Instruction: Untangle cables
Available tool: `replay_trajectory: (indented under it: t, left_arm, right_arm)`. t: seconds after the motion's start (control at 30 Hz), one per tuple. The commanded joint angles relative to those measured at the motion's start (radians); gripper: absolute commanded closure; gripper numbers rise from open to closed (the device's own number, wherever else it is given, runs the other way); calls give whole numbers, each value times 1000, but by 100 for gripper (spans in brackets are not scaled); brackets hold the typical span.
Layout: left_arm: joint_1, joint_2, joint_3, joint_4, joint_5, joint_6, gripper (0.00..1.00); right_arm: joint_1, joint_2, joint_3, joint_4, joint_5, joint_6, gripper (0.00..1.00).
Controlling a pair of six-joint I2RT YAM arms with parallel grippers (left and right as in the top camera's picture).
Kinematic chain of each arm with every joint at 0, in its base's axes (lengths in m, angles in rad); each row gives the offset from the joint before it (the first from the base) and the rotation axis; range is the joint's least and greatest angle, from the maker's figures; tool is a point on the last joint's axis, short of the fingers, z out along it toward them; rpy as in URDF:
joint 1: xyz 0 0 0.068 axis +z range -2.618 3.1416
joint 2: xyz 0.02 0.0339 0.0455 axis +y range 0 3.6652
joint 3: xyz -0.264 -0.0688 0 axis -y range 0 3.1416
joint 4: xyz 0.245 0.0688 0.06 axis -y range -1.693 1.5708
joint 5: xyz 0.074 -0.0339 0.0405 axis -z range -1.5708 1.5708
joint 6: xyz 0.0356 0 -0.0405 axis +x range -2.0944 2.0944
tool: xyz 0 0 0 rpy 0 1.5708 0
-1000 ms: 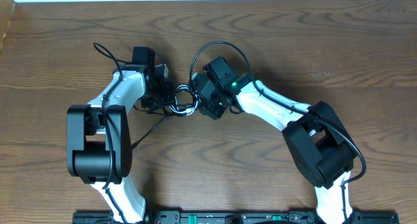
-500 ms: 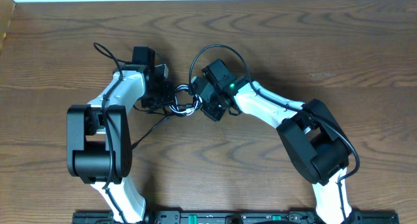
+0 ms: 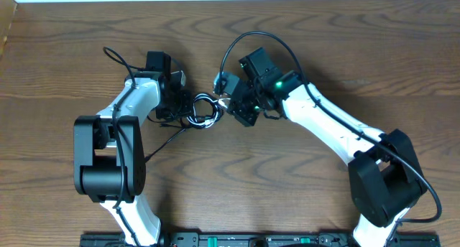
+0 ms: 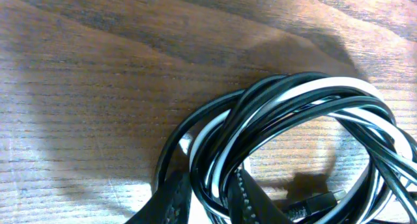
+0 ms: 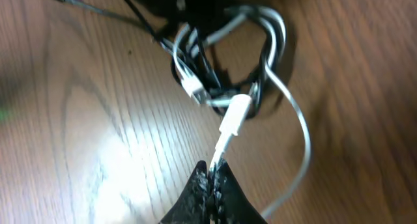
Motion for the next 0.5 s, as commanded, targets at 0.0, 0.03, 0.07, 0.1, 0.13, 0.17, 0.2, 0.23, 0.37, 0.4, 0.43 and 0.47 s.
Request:
replay_trajectory:
  t: [0.0, 0.03, 0.07, 0.1, 0.13, 0.17, 0.2, 0.23, 0.37, 0.4, 0.43, 0.47]
  left_arm:
    - [5, 21, -20, -13, -6, 13, 76]
    - [5, 21, -20, -14, -2, 13, 76]
    - [4, 21, -20, -16, 0, 13, 76]
    - [3, 21, -20, -16, 1, 13, 77]
    - [3, 21, -20, -16, 1, 13, 80]
    - [2, 21, -20, -16, 1, 13, 81]
    - [1, 21, -20, -16, 2, 13, 88]
    - [-2, 21, -20, -16, 2, 13, 91]
    - [-13, 21, -20, -13, 2, 14, 92]
    - [-16, 21, -20, -13, 2, 14, 92]
    - [-19, 21, -20, -12, 1, 14, 92]
    - [-23, 21, -20, -12, 1, 14, 92]
  right_arm:
    - [-20, 9, 0, -35, 112, -39, 99]
    - [-21, 12, -2, -40, 159, -39, 99]
    - [-21, 14, -3, -43, 201, -39, 99]
    - [-21, 16, -7, -43, 232, -39, 99]
    - [-21, 19, -11, -43, 251, -40, 99]
    - [-21, 20, -14, -43, 255, -40, 99]
    - [-21, 24, -16, -43, 251, -40, 99]
    - [-21, 28, -18, -43, 244, -40, 99]
    - [-21, 55, -19, -38, 230, -42, 99]
    - [-21, 64, -19, -35, 230, -42, 99]
    - [-21, 76, -19, -35, 231, -42, 99]
    - [-21, 85, -19, -33, 231, -42, 99]
